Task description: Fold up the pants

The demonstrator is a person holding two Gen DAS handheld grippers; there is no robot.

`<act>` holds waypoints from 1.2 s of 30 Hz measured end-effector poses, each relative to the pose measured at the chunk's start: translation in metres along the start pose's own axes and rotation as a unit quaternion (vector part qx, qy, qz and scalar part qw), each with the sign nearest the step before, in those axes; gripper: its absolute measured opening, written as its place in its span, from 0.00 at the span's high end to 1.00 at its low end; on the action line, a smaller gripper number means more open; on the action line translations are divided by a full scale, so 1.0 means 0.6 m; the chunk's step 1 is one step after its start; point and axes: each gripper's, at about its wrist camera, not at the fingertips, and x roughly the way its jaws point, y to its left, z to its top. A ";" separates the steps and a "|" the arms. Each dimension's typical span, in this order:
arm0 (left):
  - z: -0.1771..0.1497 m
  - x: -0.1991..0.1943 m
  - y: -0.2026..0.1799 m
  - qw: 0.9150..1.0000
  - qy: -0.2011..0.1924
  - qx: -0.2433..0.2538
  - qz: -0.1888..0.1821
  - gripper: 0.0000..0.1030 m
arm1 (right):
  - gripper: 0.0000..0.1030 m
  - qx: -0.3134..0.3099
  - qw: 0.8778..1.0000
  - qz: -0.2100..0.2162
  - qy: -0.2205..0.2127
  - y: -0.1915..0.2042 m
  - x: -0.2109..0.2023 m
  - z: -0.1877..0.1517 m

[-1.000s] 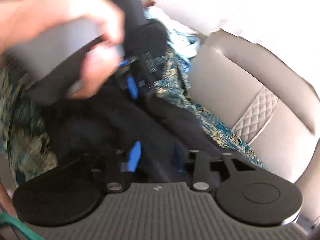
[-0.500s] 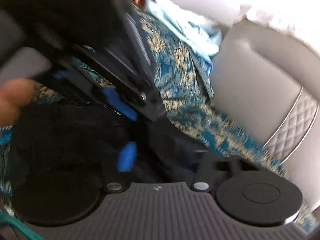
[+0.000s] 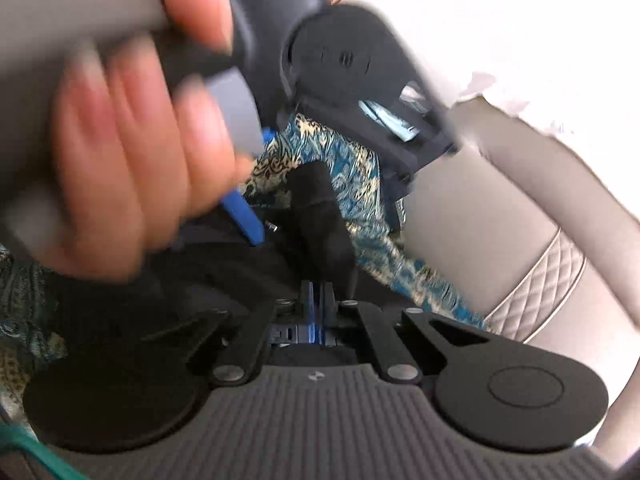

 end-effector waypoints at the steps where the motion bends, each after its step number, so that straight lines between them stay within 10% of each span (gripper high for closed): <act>1: 0.002 0.011 0.002 1.000 0.005 -0.006 0.006 0.19 | 0.94 0.005 1.000 -0.002 0.005 0.000 0.001 -0.003; 3: 0.006 0.024 0.007 1.000 0.012 -0.028 0.003 0.29 | 0.94 0.020 1.000 0.003 0.016 -0.006 0.000 -0.011; 7: 0.004 0.028 -0.003 1.000 0.017 -0.010 0.006 0.85 | 0.62 0.060 0.998 -0.002 0.012 -0.051 -0.019 -0.023; 10: -0.004 0.025 -0.014 1.000 0.007 0.004 0.012 0.91 | 0.38 0.069 0.997 0.023 0.008 -0.087 -0.016 -0.026; 16: -0.002 0.001 -0.032 1.000 -0.016 0.023 -0.010 0.92 | 0.33 0.096 0.994 0.046 0.000 -0.111 0.025 -0.011; 18: 0.000 -0.007 -0.031 0.999 -0.018 0.023 -0.020 0.93 | 0.32 0.092 0.994 0.060 0.012 -0.109 0.054 -0.003; 20: 0.002 -0.018 -0.031 0.999 -0.024 0.026 -0.033 0.93 | 0.59 0.079 0.995 0.063 0.028 -0.102 0.078 0.003; 21: 0.003 -0.025 -0.030 0.998 -0.027 0.029 -0.039 0.92 | 0.92 0.078 0.995 0.055 0.034 -0.098 0.087 0.005; 23: 0.005 -0.035 -0.030 0.998 -0.030 0.029 -0.049 0.86 | 0.92 0.085 0.995 0.030 0.033 -0.096 0.092 0.010; 25: 0.008 -0.043 -0.026 0.998 -0.036 0.019 -0.040 0.36 | 0.93 0.071 0.997 -0.001 0.015 -0.089 0.079 0.013; 27: 0.011 -0.046 -0.021 0.999 -0.037 0.007 -0.036 0.18 | 0.93 0.037 0.999 -0.027 -0.004 -0.074 0.059 0.011; 32: 0.007 -0.024 -0.020 0.999 -0.006 -0.013 -0.045 0.14 | 0.93 -0.028 0.998 -0.046 -0.024 -0.027 0.014 -0.014; 33: 0.004 -0.017 -0.018 0.999 0.003 -0.011 -0.037 0.18 | 0.93 -0.025 0.998 -0.043 -0.023 -0.022 0.006 -0.020; 36: -0.010 -0.001 -0.018 1.000 0.006 -0.012 0.001 0.82 | 0.90 0.002 0.999 -0.040 -0.011 -0.020 -0.008 -0.035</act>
